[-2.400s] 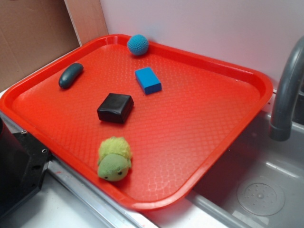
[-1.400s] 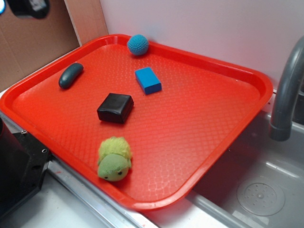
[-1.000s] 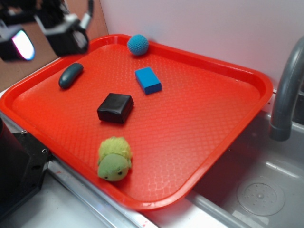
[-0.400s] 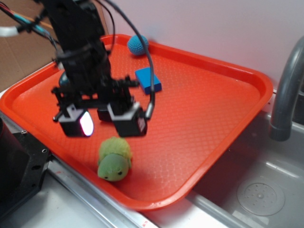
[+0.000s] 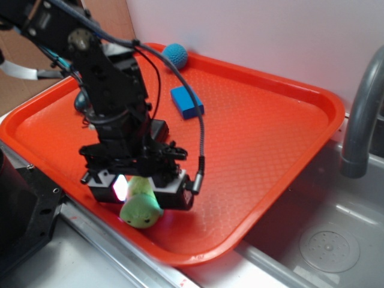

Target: Grab the green animal.

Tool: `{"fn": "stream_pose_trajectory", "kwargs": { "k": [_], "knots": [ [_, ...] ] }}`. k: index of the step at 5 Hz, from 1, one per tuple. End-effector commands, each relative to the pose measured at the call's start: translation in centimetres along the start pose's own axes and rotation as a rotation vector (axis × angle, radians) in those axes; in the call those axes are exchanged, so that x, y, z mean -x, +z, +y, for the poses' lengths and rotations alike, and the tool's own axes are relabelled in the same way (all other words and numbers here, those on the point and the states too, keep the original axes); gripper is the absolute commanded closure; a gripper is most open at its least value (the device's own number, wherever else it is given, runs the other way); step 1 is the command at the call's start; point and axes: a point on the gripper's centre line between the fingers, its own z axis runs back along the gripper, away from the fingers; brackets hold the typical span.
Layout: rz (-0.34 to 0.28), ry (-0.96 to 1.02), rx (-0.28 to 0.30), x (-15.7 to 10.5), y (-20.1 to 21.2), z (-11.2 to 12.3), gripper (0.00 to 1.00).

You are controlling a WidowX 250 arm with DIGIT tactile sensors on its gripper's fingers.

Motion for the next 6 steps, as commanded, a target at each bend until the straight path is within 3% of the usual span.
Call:
{"fn": "stream_pose_trajectory", "kwargs": {
  "k": [1, 2, 3, 4, 5, 6],
  "knots": [
    [-0.017, 0.035, 0.032, -0.2, 0.2, 0.3, 1.0],
    [-0.027, 0.023, 0.055, -0.9, 2.2, 0.8, 1.0],
    [0.009, -0.091, 0.017, -3.9, 6.9, 1.8, 1.0],
    [-0.049, -0.206, -0.019, -6.5, 10.4, 2.8, 1.0],
    [-0.127, -0.298, -0.01, -8.6, 14.6, 3.7, 1.0],
    [-0.145, -0.361, 0.068, -10.0, 18.7, 5.2, 1.0]
  ]
}}
